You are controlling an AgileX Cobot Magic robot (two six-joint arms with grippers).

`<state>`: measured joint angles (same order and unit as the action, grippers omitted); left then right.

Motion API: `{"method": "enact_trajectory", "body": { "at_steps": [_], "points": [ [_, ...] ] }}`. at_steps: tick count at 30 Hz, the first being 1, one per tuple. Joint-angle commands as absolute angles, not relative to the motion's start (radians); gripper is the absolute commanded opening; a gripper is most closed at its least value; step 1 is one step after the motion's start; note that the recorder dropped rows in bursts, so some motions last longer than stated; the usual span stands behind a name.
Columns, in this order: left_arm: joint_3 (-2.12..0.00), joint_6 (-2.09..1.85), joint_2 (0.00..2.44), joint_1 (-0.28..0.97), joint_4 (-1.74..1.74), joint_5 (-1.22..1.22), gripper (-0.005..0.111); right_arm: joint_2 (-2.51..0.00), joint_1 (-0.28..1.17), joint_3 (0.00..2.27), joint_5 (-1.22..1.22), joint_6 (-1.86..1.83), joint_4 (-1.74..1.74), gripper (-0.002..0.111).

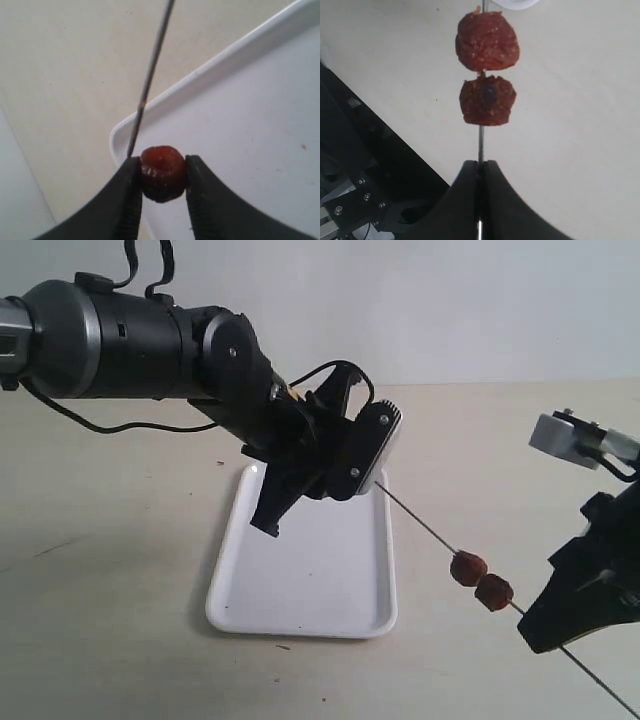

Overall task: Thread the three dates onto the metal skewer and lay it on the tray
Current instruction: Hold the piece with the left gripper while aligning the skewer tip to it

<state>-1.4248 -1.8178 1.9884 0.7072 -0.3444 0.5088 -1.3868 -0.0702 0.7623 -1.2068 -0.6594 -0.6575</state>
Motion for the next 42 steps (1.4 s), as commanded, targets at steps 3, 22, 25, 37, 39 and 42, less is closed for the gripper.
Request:
{"method": "enact_trajectory", "body": {
  "at_steps": [3, 22, 25, 37, 39, 42],
  "points": [
    [-1.423, -1.825, 1.979, 0.706, -0.363, 0.520, 0.030, -1.387, -0.069, 0.764, -1.221, -0.669, -0.660, 0.000],
    [-1.423, -1.823, 1.979, 0.681, -0.354, 0.490, 0.030, -1.387, -0.069, 0.764, -1.221, -0.667, -0.667, 0.000],
    [-1.423, -1.823, 1.979, 0.681, -0.354, 0.486, 0.030, -1.387, -0.069, 0.764, -1.221, -0.672, -0.674, 0.000],
    [-1.423, -1.848, 1.979, 0.681, -0.354, 0.462, 0.030, -1.387, -0.069, 0.764, -1.221, -0.672, -0.705, 0.000],
    [-1.423, -1.854, 1.979, 0.681, -0.354, 0.452, 0.030, -1.392, -0.069, 0.764, -1.221, -0.672, -0.705, 0.000],
    [-1.423, -1.859, 1.979, 0.681, -0.354, 0.448, 0.030, -1.429, -0.069, 0.764, -1.221, -0.672, -0.705, 0.000]
  ]
}}
